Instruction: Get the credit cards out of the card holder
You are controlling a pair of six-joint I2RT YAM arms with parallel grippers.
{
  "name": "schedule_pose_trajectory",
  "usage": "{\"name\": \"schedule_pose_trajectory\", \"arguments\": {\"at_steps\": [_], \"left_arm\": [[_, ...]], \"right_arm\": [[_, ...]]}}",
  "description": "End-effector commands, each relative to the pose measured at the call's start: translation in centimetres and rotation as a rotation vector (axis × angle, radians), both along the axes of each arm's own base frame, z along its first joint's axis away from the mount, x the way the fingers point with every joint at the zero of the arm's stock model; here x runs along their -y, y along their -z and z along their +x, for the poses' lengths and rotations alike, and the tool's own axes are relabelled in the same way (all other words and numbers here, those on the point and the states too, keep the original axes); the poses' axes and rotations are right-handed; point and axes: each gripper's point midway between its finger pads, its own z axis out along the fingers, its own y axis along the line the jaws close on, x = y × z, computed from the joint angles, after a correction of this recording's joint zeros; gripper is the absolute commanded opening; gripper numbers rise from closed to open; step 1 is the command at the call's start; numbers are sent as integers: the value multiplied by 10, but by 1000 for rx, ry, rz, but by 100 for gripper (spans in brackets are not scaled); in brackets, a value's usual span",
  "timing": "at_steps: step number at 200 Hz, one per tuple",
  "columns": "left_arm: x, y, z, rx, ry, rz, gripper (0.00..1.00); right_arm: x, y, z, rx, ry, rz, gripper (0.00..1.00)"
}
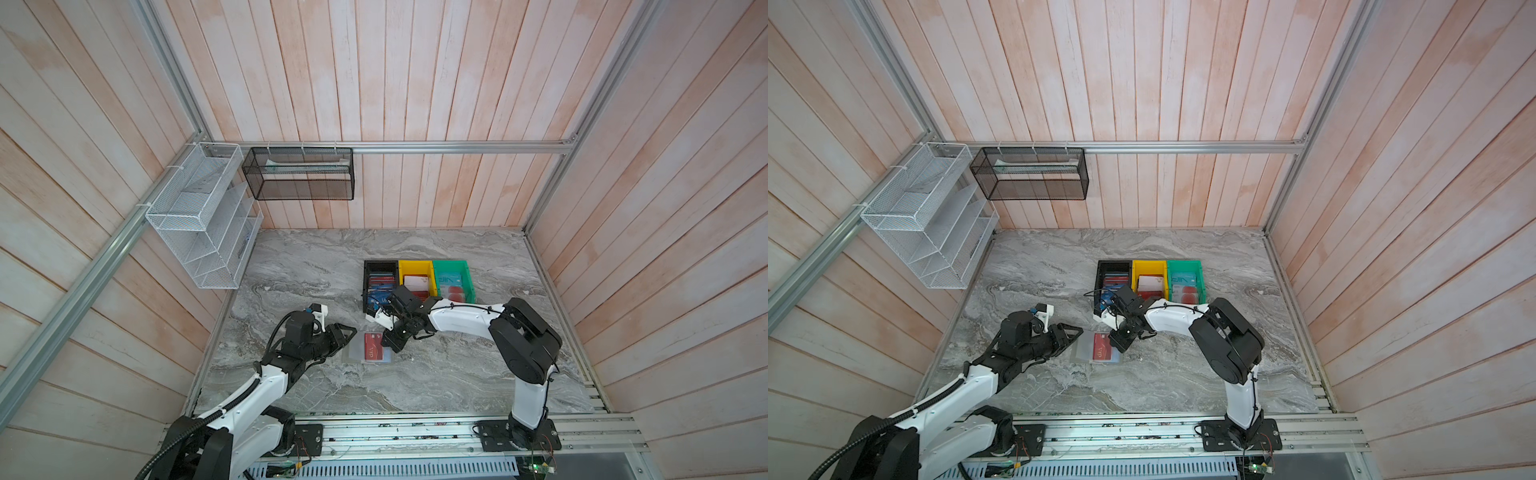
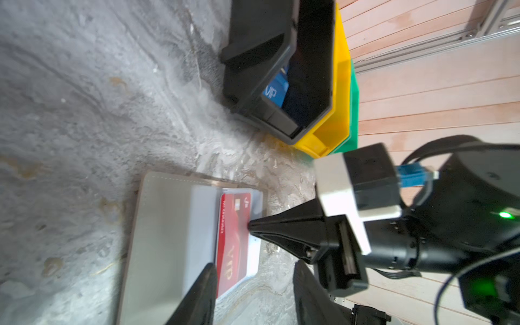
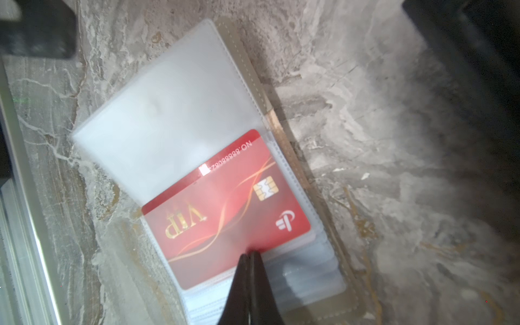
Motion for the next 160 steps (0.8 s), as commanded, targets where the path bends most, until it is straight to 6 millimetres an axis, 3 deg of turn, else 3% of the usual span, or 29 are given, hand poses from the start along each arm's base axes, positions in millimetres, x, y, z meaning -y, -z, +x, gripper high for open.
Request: {"name": "schedule_pose_trajectory", "arguments": {"at_steps": [1,68,160], "left_arm": [[5,9,-9,-45,26,-36,47],[27,44,-10,-125,85,-98,37],[33,57,-3,-143,94,-97,32]], "right_arm": [[10,16,-14,-42,-2,-58,4],[13,16,-15,-38,-3,-64,4],[15,17,-16,-41,-2,-71,4]]}}
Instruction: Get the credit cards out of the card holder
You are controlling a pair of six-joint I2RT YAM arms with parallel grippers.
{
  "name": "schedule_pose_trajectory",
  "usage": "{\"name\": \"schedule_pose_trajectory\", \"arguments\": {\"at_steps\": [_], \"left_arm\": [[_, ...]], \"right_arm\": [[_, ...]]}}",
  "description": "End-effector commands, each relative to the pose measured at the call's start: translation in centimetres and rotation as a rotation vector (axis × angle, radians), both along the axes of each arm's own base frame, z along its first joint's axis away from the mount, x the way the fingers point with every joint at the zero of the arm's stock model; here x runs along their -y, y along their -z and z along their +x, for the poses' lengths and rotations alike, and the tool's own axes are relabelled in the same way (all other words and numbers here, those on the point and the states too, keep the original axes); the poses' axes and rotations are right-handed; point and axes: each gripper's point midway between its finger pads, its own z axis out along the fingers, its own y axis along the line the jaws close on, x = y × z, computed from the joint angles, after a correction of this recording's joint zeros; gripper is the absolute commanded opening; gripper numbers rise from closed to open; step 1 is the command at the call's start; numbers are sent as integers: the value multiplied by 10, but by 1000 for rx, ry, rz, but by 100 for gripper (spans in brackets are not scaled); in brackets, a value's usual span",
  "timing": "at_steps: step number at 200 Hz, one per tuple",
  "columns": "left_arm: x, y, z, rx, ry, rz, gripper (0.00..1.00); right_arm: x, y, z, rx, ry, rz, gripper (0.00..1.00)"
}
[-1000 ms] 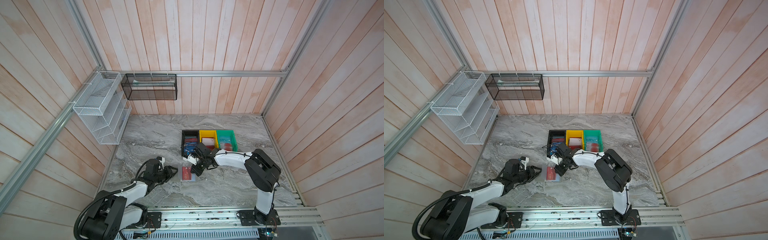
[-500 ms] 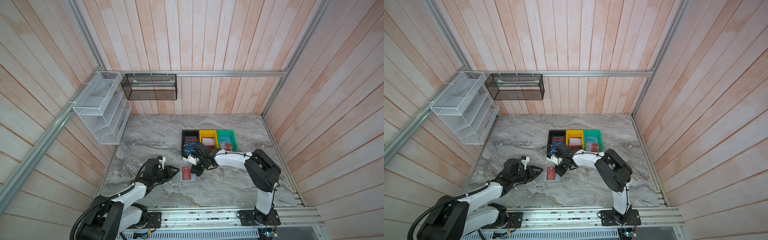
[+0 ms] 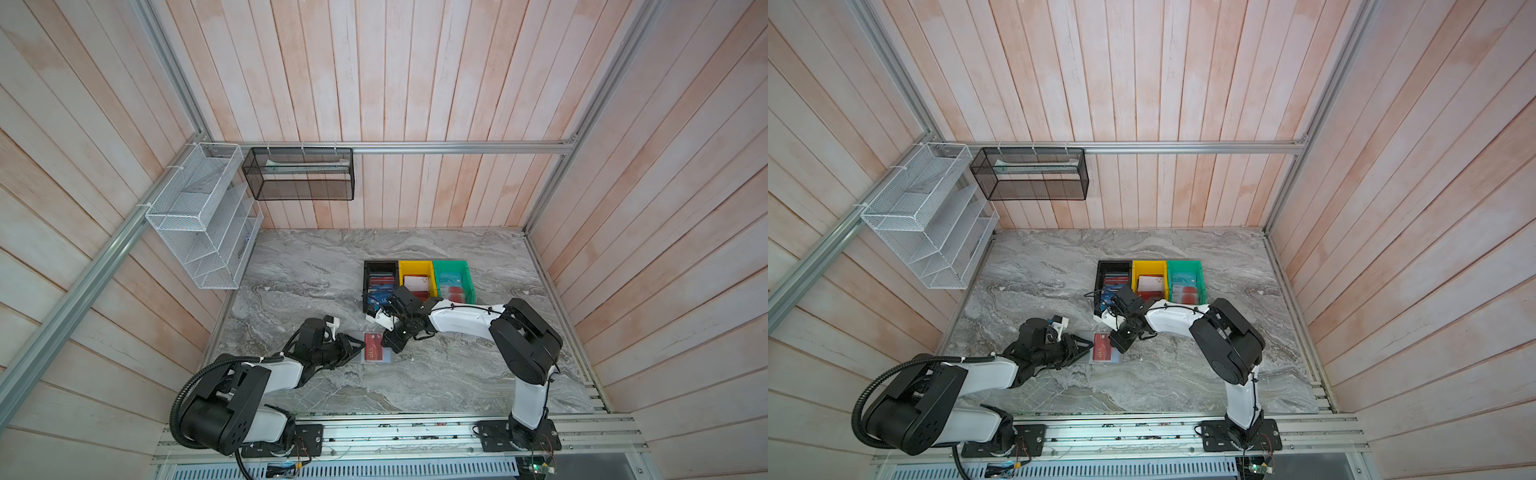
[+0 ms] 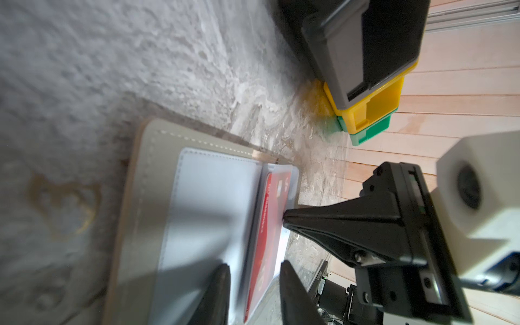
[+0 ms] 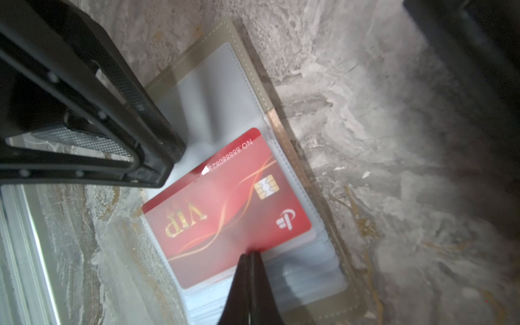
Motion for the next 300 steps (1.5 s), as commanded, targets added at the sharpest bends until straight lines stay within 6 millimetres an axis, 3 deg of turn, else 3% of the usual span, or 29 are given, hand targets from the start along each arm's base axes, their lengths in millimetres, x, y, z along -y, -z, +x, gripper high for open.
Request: {"name": "schedule_pose_trajectory", "arguments": {"at_steps": [1,32,81,116,172,248,300], "left_arm": [[7,-8,9,38,13,-25,32],[9,-4,10,26,24,-28,25],[10,-1,12,25,20,-25,25],[14,2,15,18,30,-34,16],[18,9,15,2,39,-55,14],[11,17,6,-18,31,-6,12],[6,22,3,-33,21,24,3]], "right_arm": [[14,17,-15,-45,0,-74,4],[14,18,-15,-48,4,-77,4],[14,20,-15,-50,3,-78,4],[15,22,-15,-56,4,-87,4],[17,23,-16,-60,7,-92,4],[19,24,-16,-64,13,-95,4],[19,25,-16,-66,11,-98,5]]}}
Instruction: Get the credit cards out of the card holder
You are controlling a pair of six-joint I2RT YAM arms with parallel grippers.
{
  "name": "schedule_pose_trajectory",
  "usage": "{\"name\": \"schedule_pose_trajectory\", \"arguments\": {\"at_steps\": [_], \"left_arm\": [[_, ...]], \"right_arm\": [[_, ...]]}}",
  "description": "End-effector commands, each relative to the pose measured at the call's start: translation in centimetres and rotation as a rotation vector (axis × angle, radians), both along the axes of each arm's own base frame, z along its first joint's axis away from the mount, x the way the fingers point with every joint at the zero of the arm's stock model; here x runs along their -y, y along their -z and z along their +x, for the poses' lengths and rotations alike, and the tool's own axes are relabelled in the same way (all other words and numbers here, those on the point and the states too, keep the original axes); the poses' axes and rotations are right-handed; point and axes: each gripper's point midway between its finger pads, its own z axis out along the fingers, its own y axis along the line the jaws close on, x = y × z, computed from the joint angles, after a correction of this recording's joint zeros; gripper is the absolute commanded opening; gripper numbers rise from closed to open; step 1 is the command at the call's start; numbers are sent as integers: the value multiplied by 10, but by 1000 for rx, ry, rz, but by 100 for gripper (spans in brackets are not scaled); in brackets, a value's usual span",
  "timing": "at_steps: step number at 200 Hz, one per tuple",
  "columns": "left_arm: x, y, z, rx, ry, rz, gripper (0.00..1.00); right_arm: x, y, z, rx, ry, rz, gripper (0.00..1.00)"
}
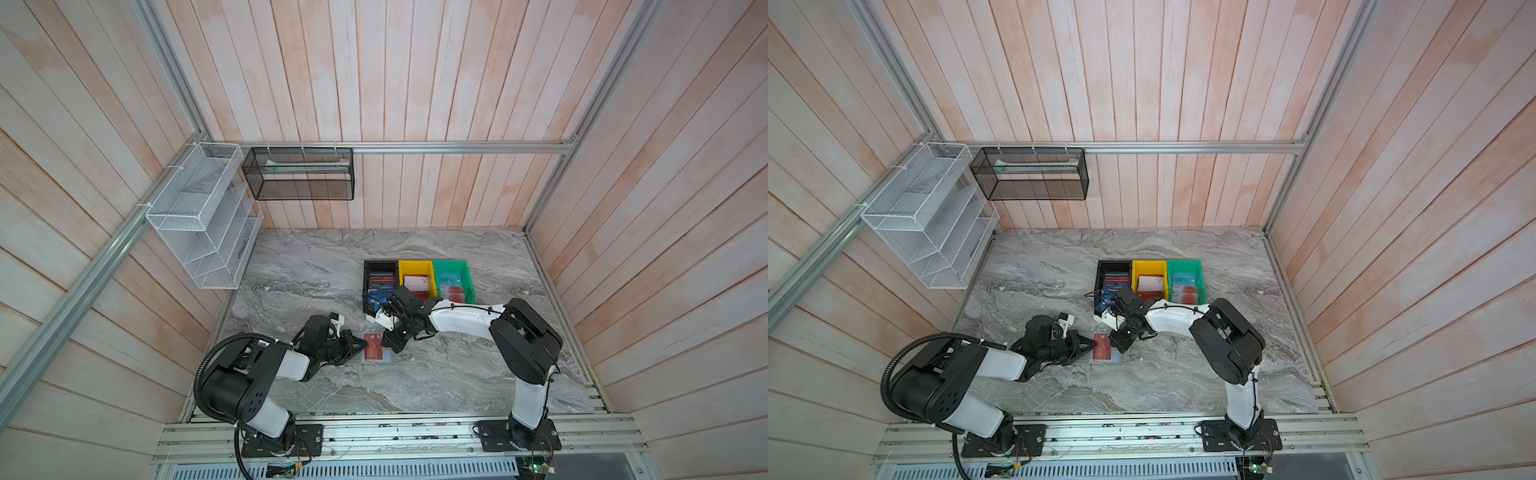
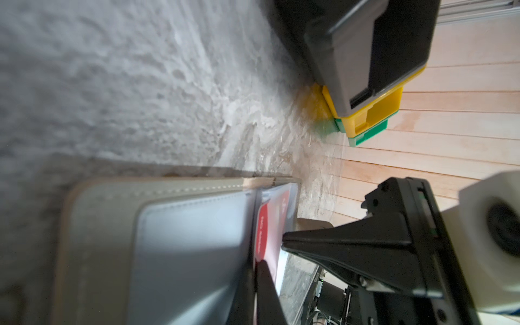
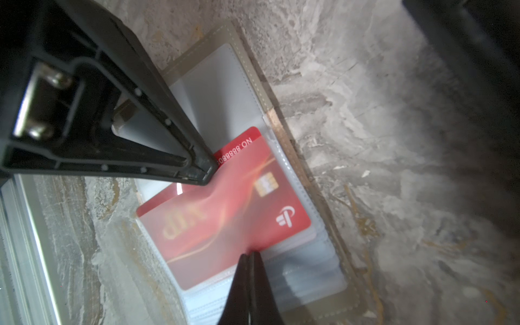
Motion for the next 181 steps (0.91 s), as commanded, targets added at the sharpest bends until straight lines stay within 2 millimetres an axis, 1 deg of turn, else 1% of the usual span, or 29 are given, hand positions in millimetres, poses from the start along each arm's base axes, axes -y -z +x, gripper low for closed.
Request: {"name": "schedule_pose_trajectory", "arguments": {"at_steps": [1,34,75,128,160,181], "left_arm": [[-6,14,-9,-36,-5,53,3],[-7,15,-11,-39,-1,56,3],[-11,22,-19,-56,2,78,5],[-27,37,-32,-100,-10,128,5],[-35,33,-33,-90,-23,136,5],[-38,32,-33,-88,-29,145,10]], "right_arm": [[19,25,-16,-64,8,-98,5],[19,25,-16,-68,9,-100,5],[19,27,-16,-74,12,-104,5],[19,24,-15,-69,15,-101,6],[19,24,-16,-74,13,-103,6],[19,24,-15,-74,16,-104,7]]}}
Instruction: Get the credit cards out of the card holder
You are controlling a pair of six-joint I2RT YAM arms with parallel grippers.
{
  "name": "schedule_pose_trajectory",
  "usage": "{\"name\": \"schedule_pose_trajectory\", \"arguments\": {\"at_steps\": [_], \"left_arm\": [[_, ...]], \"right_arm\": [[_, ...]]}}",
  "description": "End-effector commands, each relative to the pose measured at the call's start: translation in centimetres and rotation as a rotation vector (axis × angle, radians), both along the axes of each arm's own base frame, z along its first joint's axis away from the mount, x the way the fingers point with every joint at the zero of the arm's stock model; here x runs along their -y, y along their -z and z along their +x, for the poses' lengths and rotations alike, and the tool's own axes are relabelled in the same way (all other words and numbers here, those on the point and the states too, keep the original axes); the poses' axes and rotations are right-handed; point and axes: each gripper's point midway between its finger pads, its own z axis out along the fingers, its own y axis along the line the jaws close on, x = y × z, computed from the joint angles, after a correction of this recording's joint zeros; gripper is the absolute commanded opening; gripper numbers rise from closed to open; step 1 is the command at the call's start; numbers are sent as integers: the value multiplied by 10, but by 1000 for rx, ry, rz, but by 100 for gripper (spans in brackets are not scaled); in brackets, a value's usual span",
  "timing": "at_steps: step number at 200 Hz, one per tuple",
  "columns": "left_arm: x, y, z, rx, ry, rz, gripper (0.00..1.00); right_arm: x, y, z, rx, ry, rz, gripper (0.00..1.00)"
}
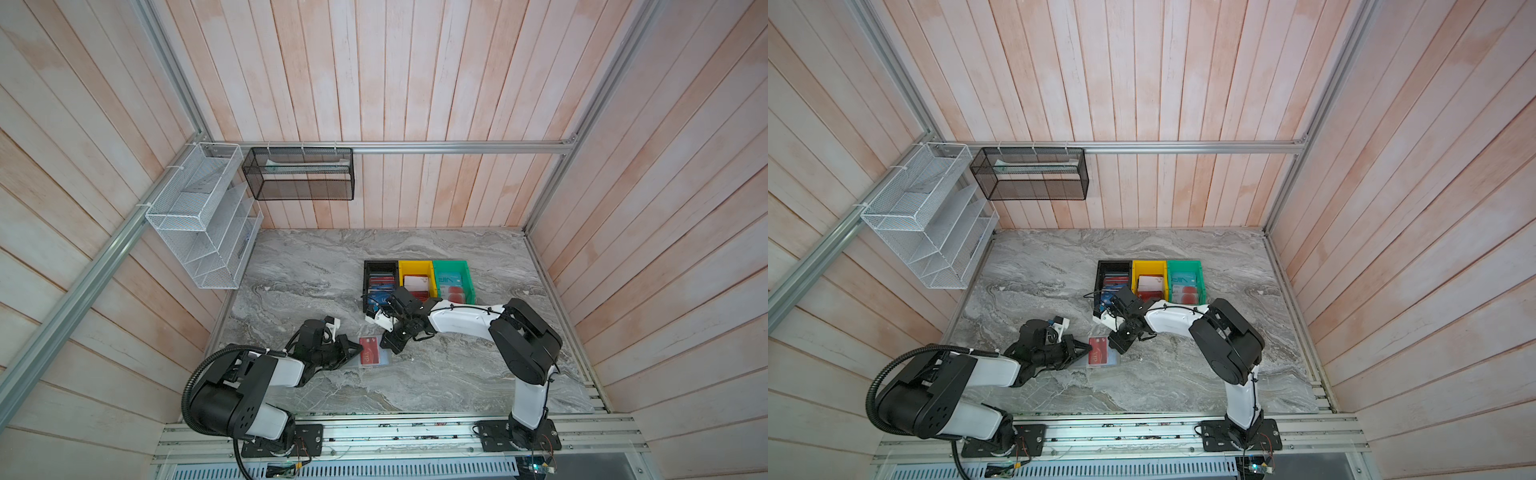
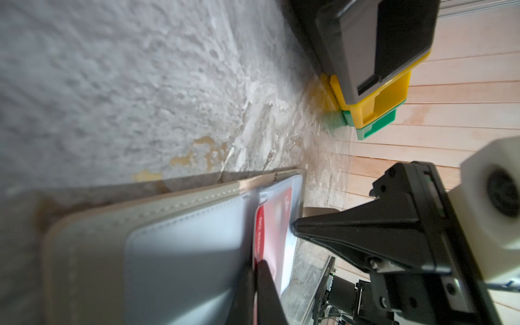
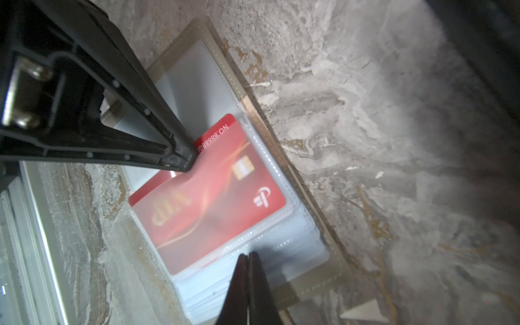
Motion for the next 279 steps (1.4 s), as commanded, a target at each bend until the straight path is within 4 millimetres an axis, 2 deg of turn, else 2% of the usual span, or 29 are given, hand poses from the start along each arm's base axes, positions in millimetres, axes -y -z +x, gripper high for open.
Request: {"name": "schedule_pose_trajectory", "arguments": {"at_steps": [1,38,59,104,165,191,229,279], "left_arm": [[-19,28,-19,-103,-29,95,10],[-19,28,-18,-105,-32,89,16],[-17,27,-18,-104,-29,77,17],[-17,26,-17,-102,-29,73,7],[-16,27,-16,-103,-27,74,6],[-17,28,-16,-102,-28,73,0],[-22,29,-19,-109,-31,85,0],[-33,17,-13,-98,-70,132,0]], "right_arm": [[20,24,-12,-65,22,-106,7],[19,24,-12,-67,23,-103,7],[19,25,-12,-69,22,-104,7],[18,25,-13,-71,17,-105,7],[19,28,-13,-80,19,-111,7],[20,28,-14,-80,20,-112,8],[21,28,-14,-77,20,-113,8],[22,27,-15,-76,20,-112,8]]}}
